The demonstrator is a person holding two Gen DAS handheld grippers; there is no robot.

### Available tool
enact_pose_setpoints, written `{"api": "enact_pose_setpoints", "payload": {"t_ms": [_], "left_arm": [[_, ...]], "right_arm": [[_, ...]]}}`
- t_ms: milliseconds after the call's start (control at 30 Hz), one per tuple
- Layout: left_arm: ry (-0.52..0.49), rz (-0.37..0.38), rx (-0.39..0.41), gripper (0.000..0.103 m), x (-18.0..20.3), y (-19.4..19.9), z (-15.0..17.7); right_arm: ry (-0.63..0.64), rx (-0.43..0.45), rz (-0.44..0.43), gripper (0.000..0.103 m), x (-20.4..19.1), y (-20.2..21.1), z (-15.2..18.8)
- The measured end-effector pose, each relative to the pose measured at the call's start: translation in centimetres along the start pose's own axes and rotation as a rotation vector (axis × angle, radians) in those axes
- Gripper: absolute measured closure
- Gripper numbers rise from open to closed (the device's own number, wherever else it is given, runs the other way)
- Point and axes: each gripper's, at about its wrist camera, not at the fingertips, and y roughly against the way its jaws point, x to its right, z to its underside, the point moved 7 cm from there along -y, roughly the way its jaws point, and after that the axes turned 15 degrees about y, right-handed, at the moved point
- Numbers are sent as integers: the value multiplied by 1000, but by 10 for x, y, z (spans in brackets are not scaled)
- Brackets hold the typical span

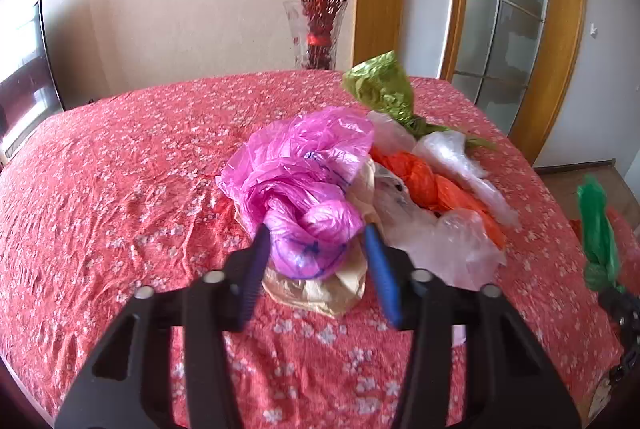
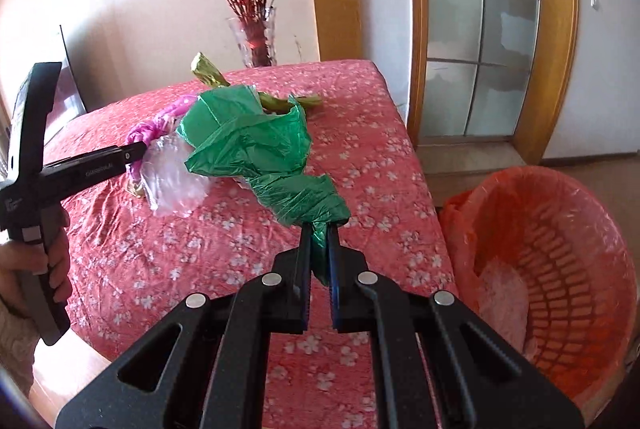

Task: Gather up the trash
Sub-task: 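Grasp the pink plastic bag with the left gripper while the right gripper holds the green bag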

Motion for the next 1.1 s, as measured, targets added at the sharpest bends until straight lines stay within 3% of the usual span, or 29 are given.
{"api": "enact_pose_setpoints", "payload": {"t_ms": [167, 233, 333, 600, 1100], "left_arm": [[9, -37, -14, 75, -3, -11, -4], [19, -28, -18, 89, -5, -12, -6], [35, 5, -6, 94, -12, -4, -12], [18, 78, 48, 96, -21, 38, -28], [0, 202, 140, 97, 15, 100, -40]], "right_arm": [[-15, -11, 4, 95, 8, 0, 6], [-18, -10, 8, 95, 10, 1, 6], [-21, -6, 16, 95, 13, 3, 7], [-42, 11, 38, 95, 24, 10, 3], [-72, 36, 82, 95, 43, 30, 1]]}}
